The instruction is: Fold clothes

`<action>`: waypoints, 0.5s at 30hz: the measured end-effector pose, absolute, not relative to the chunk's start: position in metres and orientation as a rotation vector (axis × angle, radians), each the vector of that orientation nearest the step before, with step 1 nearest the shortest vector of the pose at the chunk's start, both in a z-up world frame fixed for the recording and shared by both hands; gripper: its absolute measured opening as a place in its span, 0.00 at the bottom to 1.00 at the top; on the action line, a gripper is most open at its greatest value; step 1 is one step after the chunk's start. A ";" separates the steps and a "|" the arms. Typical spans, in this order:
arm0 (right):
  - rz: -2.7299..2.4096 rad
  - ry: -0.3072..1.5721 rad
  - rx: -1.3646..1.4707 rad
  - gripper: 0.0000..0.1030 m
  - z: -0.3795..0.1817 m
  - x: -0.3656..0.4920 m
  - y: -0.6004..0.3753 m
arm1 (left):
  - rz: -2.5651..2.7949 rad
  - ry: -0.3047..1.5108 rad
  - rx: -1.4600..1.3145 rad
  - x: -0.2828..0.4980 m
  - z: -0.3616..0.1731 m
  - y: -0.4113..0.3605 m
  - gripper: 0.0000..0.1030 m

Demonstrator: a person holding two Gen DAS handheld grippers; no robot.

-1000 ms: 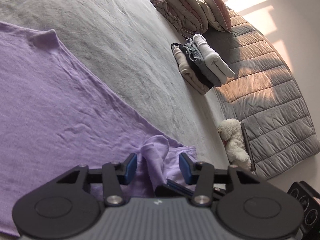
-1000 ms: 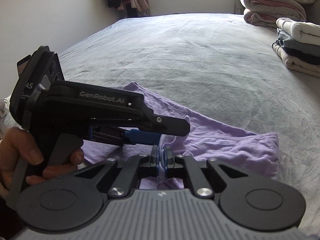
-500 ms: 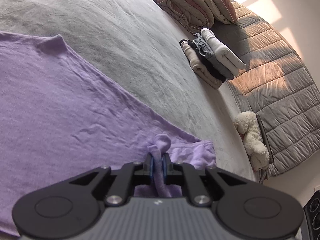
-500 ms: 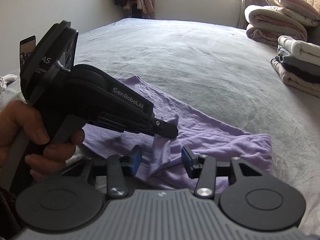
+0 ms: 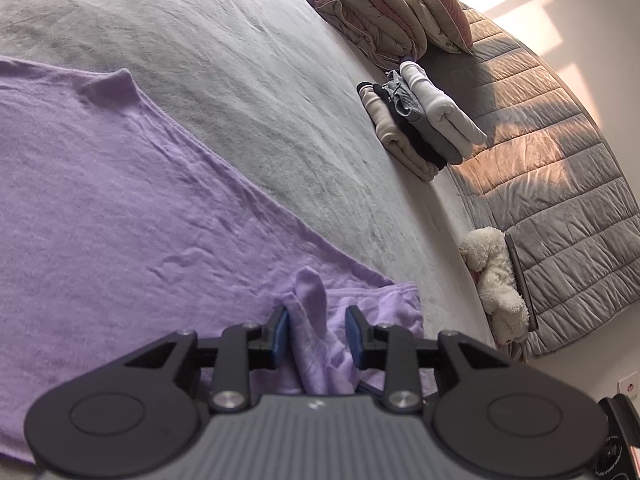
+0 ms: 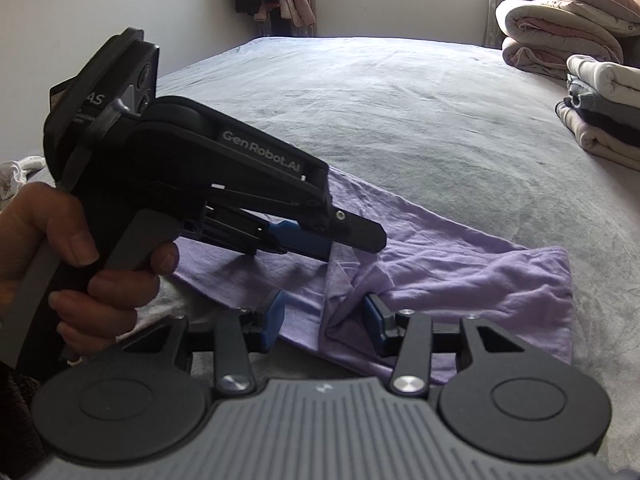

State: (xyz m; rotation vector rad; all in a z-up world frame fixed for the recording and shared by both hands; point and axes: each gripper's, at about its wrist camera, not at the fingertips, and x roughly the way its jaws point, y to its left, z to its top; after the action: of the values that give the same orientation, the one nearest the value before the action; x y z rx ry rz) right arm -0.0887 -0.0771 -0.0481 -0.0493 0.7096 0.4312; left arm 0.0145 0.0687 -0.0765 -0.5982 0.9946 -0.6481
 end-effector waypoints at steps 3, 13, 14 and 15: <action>0.429 0.702 -0.077 0.39 -0.049 -0.091 -0.074 | -0.640 0.996 -0.609 0.015 -0.077 0.071 0.28; 0.433 0.676 -0.170 0.36 -0.051 -0.098 -0.063 | -0.625 1.008 -0.605 0.015 -0.077 0.074 0.28; 0.437 0.673 -0.181 0.35 -0.051 -0.098 -0.061 | -0.625 1.008 -0.607 0.015 -0.077 0.074 0.28; 0.438 0.669 -0.195 0.33 -0.051 -0.098 -0.059 | -0.625 1.008 -0.608 0.015 -0.077 0.074 0.28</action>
State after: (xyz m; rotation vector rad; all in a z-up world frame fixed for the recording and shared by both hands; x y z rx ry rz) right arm -0.0983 -0.0588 -0.0509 -0.1950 0.6685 0.4375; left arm 0.0147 0.0740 -0.0768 -0.6082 1.0081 -0.6253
